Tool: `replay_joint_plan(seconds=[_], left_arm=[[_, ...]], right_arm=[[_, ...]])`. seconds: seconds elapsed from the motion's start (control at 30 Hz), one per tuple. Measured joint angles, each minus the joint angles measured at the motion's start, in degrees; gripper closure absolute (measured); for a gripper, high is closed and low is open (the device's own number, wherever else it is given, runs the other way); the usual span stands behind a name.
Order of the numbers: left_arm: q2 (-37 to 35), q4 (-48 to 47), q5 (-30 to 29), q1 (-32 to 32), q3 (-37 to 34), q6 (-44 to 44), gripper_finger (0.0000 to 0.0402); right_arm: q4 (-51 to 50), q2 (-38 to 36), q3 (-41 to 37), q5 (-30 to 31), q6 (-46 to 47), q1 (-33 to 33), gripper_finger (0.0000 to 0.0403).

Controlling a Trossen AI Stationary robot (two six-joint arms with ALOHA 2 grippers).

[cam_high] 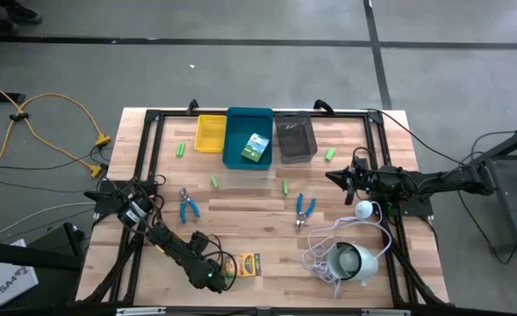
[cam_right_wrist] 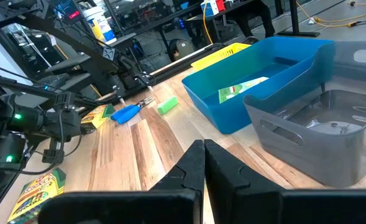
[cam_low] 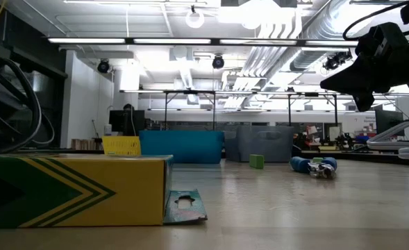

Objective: Pick & Place School Supplies
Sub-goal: Put the crayon box into the blue bin

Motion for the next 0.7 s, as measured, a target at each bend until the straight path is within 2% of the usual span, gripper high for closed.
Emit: replay_joint_plan(seconds=[0.33, 0.7], left_arm=[[0.11, -0.62, -0.11, 0.00, 0.00, 0.81, 0.0314], [0.28, -3.98, -1.06, -0.09, -0.06, -0.74, 0.0309]], right_arm=[[0.00, 0.02, 0.02, 0.00, 0.00, -0.02, 0.0400], [0.00, 0.01, 0.00, 0.00, -0.02, -0.01, 0.0400]])
